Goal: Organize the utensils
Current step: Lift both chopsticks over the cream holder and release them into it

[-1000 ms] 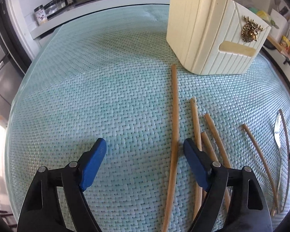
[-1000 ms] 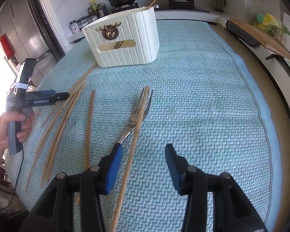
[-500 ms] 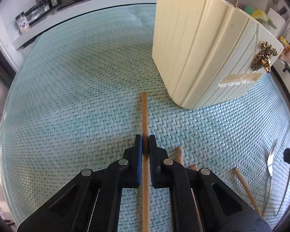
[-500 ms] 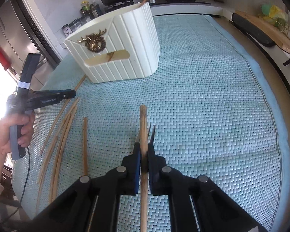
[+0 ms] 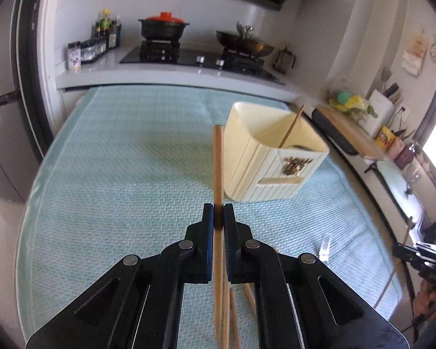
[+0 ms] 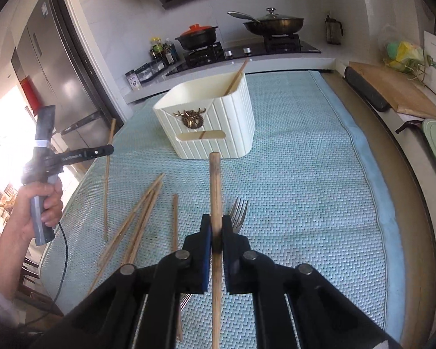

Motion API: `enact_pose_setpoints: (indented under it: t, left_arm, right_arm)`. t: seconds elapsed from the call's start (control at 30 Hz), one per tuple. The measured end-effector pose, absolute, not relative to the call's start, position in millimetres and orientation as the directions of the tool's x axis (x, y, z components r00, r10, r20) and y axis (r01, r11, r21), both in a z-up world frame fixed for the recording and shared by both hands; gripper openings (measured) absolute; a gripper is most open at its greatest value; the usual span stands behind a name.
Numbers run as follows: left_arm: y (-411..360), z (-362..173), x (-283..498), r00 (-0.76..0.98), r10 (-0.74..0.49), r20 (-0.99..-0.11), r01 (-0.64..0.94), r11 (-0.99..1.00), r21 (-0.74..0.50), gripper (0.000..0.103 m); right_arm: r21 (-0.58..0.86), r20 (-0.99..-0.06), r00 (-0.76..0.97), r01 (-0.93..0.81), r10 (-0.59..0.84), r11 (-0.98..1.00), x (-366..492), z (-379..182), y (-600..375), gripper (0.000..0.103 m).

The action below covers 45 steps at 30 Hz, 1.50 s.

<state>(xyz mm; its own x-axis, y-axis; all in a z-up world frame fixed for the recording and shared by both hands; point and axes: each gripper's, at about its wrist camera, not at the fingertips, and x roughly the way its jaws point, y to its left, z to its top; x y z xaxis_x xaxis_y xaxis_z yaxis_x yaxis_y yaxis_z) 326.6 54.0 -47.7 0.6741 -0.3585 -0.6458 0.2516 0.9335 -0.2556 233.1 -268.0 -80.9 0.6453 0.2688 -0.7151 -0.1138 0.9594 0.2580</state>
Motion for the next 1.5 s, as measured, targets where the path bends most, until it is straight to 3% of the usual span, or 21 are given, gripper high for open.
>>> enact_pose_setpoints:
  t: [0.27,0.5,0.8,1.2,1.37,1.5]
  left_arm:
    - [84,2,270,0.801,-0.377,-0.465,0.257,0.918,-0.303,0.004]
    - [83,34,255,0.833,-0.403,-0.378,0.290,0.901,-0.322,0.004]
    - [72,69,291,0.830,-0.428,-0.358,0.316,0.889,-0.330,0.004]
    - [35,114,410,0.830,-0.434,-0.351,0.314,0.883,-0.349,0.004]
    - [11,102,456,0.824,-0.424,-0.375,0.294,0.887,-0.357,0.004]
    - [-13,77,487,0.805,-0.404,-0.435,0.272,0.903,-0.334,0.004]
  right_arm:
    - [0.215,-0.665,0.699,-0.158,0.263,0.964,201,-47,-255,0.007]
    - [0.163,-0.590,0.769,-0.186,0.246,0.969,205,-7,-251,0.007]
    - [0.140,-0.514,0.821,-0.204,0.247,0.969,245,37,-252,0.007]
    - [0.113,-0.389,0.896,-0.181,0.212,0.977,360,103,-252,0.007]
    - [0.134,-0.348,0.912,-0.182,0.218,0.974,409,103,-248,0.007]
    - [0.210,-0.368,0.891,-0.200,0.267,0.957,451,74,-247,0.007]
